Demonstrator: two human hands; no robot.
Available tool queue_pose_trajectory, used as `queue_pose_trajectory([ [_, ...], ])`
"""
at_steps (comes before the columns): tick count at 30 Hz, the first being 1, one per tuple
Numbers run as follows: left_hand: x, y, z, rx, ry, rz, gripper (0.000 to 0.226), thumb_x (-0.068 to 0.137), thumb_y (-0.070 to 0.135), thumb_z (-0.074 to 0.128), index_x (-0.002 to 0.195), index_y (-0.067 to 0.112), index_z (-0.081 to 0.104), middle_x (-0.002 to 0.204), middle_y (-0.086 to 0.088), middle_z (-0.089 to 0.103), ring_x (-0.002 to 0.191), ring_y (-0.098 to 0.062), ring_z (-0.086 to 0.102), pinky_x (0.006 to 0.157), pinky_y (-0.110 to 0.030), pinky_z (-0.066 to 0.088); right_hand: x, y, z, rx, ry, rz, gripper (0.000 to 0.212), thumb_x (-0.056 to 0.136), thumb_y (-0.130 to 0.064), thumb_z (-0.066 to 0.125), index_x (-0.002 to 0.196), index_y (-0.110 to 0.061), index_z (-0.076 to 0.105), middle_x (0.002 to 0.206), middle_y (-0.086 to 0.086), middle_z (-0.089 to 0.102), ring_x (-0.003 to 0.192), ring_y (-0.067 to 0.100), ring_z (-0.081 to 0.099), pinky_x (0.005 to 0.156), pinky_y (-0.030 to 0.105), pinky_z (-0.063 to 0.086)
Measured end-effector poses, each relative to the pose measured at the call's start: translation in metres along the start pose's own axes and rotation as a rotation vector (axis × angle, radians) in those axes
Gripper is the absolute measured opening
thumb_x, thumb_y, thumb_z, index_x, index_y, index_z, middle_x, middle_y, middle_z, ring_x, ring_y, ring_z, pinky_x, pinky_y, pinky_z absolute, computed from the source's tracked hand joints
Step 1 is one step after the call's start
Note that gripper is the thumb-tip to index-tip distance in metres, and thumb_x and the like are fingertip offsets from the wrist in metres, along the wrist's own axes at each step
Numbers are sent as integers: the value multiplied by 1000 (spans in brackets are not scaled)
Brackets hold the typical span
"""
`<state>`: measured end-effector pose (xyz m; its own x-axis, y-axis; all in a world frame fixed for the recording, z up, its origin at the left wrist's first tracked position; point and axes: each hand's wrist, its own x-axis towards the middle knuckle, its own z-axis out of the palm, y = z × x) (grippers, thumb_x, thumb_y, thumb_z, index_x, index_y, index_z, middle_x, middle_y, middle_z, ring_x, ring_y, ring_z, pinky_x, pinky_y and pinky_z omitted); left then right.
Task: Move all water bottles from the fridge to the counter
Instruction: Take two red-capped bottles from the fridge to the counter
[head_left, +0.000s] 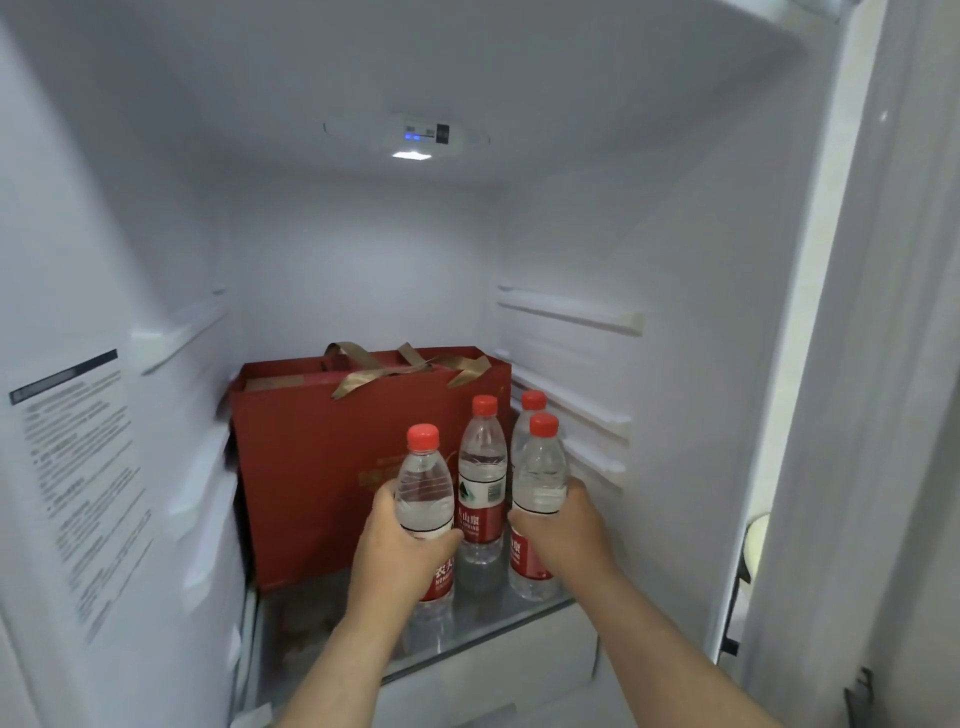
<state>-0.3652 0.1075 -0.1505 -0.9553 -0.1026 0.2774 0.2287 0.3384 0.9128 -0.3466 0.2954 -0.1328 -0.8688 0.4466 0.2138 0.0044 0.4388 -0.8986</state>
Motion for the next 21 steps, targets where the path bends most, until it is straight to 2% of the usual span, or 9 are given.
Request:
queue_pose_trajectory([
  [4, 1, -8, -2, -20, -8, -41, 58, 60, 29, 89, 102, 42, 51, 94, 18, 65, 89, -5, 64, 76, -32, 51, -5, 0, 0, 6, 9, 17, 50, 71, -27, 83, 109, -31, 51, 93, -13, 63, 88, 14, 64, 75, 30, 50],
  [7, 4, -4, -1, -14, -21, -32, 52, 60, 27, 88, 92, 45, 51, 88, 20, 64, 84, -6, 63, 76, -33, 51, -11, 0, -2, 0, 29, 17, 51, 68, -33, 83, 109, -33, 53, 96, -13, 66, 90, 12, 66, 76, 31, 54],
  [11, -6, 7, 1, -16, -53, -7, 55, 58, 28, 88, 101, 41, 56, 90, 18, 66, 87, -10, 65, 79, -35, 54, -26, -1, -15, 16, 49, 9, 53, 62, -42, 79, 110, -36, 57, 97, -13, 70, 88, 9, 68, 79, 38, 59],
  [14, -26, 18, -2, -15, -71, 13, 60, 55, 35, 86, 108, 39, 59, 95, 16, 69, 89, -9, 66, 81, -38, 57, -48, -8, -33, 19, 24, -22, 47, 66, -45, 75, 109, -38, 58, 95, -15, 71, 86, 5, 68, 77, 34, 59],
  [17, -56, 34, -8, -11, -88, 26, 62, 56, 41, 86, 111, 40, 58, 96, 17, 69, 89, -5, 65, 76, -35, 56, -78, -17, -54, 18, 5, -53, 41, 69, -48, 73, 105, -36, 57, 92, -14, 70, 84, 5, 67, 70, 28, 56],
  [21, -115, 57, -15, 9, -73, 52, 59, 60, 30, 86, 109, 42, 56, 93, 19, 67, 88, 1, 62, 72, -30, 51, -129, -18, -89, 54, -24, -89, 39, 70, -43, 76, 101, -36, 54, 93, -13, 68, 83, 1, 64, 69, 25, 54],
])
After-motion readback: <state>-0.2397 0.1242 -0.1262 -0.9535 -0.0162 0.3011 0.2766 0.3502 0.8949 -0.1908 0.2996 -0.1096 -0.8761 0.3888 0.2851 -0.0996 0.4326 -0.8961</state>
